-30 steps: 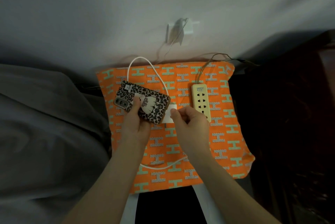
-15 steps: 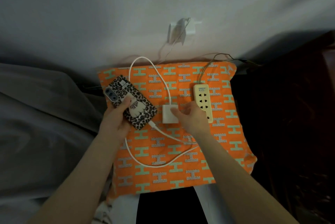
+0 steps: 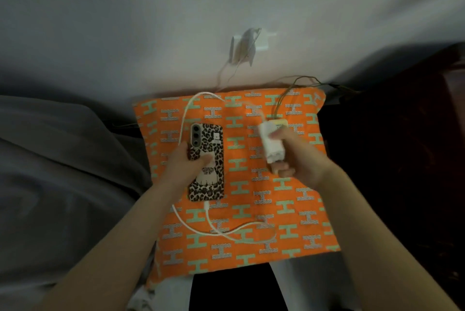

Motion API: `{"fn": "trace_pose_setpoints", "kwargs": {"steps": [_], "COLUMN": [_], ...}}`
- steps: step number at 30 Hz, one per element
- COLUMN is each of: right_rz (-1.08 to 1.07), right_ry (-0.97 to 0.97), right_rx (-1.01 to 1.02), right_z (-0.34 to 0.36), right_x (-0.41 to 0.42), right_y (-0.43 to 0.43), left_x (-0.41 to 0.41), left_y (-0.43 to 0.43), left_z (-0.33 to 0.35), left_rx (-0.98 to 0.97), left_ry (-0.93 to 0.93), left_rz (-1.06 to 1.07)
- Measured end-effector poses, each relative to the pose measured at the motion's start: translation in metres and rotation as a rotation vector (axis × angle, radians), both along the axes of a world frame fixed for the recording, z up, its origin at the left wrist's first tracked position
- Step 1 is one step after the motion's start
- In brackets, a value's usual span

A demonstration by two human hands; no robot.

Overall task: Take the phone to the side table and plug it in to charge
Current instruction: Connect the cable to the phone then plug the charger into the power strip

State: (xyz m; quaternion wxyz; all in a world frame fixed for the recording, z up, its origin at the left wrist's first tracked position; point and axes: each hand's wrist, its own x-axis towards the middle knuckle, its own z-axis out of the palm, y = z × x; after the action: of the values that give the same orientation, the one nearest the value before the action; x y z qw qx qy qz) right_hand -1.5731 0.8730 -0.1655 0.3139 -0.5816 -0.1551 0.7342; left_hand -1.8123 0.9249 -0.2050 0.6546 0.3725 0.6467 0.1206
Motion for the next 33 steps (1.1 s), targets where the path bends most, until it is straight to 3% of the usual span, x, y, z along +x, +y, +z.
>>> {"fn": "trace_pose_setpoints", "kwargs": {"steps": [2,6,9,13,16,19,22,24,26,28,30,33], "right_rz": [-0.079,-0.114,-0.213,-0.298,-0.327,-0.41,-0.42,-0.458,-0.507,-0.545,-0.557,-0.585], "right_ry": [0.181,0.148,0.109,0.261,0.09,-0.128,-0.153,-0.211,-0.338,-0.458,-0.55,-0.656], "right_rx": [0.085,0.152,0.149,0.13,0.058,0.097,0.229,0.268,0.266,0.256,0.264,0.239], "right_z": [0.008,0.006,0.0,0.001,0.003,0.004,0.012,0.015,0.017,0.015,0.011,0.003], "right_x": [0.025,0.043,0.042,0.037,0.033,0.035,0.042,0.047,0.047,0.043,0.039,0.039], "right_y": [-0.01,-0.018,-0.02,-0.018,-0.02,-0.023,-0.026,-0.028,-0.029,-0.031,-0.033,-0.033], "left_x": [0.007,0.014,0.012,0.011,0.007,0.009,0.029,0.055,0.087,0.117,0.142,0.164], "left_y": [-0.003,-0.008,-0.013,-0.016,-0.008,0.005,0.006,-0.009,-0.035,-0.061,-0.078,-0.088], "left_z": [-0.006,-0.018,-0.023,-0.024,-0.019,-0.01,0.001,0.004,-0.001,-0.005,-0.009,-0.013], "left_rx": [0.13,0.477,0.465,0.506,0.611,0.693,0.844,0.889,0.813,0.665,0.587,0.624], "left_ry": [0.093,0.285,0.421,0.514,0.649,0.652,0.539,0.41,0.315,0.293,0.352,0.538], "left_rz": [-0.164,-0.458,-0.504,-0.555,-0.677,-0.633,-0.519,-0.596,-0.63,-0.505,-0.399,-0.367]}}
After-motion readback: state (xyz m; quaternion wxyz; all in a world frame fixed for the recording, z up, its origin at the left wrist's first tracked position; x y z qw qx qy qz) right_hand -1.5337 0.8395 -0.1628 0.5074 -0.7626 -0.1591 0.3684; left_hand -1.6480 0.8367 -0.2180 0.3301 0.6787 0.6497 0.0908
